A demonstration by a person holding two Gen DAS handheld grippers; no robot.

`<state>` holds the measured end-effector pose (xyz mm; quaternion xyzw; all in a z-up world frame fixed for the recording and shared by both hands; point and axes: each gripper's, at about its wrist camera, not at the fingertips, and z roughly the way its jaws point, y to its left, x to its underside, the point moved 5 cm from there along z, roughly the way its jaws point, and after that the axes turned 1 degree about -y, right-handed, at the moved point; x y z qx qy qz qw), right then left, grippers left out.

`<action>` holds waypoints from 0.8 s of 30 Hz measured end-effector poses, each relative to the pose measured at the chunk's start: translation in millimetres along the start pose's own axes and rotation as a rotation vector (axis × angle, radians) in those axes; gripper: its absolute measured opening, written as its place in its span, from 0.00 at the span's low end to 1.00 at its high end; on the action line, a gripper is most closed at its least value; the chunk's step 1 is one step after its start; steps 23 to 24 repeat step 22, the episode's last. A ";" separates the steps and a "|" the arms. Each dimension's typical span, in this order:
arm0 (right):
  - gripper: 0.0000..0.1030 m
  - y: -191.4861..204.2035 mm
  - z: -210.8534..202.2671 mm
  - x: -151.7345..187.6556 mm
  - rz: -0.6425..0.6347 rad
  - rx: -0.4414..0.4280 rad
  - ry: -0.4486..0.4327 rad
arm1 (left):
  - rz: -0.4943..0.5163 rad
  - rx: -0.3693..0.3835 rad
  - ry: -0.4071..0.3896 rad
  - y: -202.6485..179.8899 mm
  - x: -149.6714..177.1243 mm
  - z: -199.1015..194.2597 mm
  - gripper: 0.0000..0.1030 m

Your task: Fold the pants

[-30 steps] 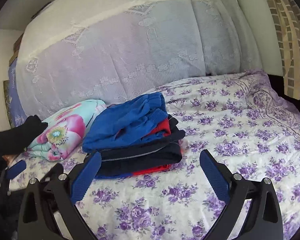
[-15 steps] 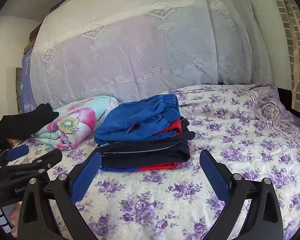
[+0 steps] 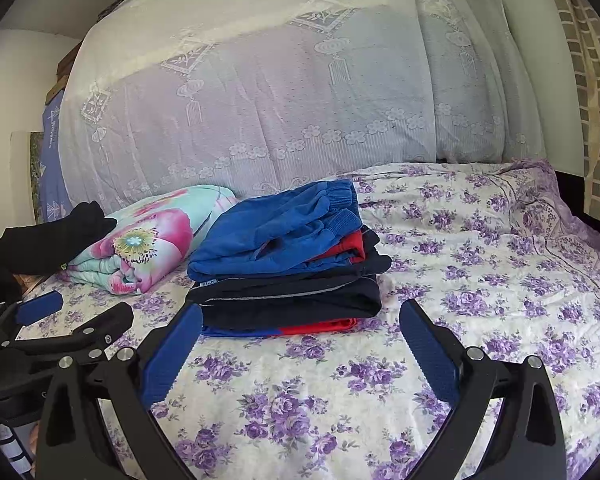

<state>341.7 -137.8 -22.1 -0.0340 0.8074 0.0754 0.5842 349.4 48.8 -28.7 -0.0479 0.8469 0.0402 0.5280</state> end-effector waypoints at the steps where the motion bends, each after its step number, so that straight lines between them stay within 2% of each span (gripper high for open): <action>1: 0.97 0.2 -0.1 0.0 0.000 0.000 0.001 | 0.000 0.000 -0.001 -0.7 0.4 0.2 0.96; 24: 0.97 -1.1 -1.6 -0.2 0.017 0.000 0.004 | -0.009 0.018 0.007 -1.2 1.5 -0.3 0.96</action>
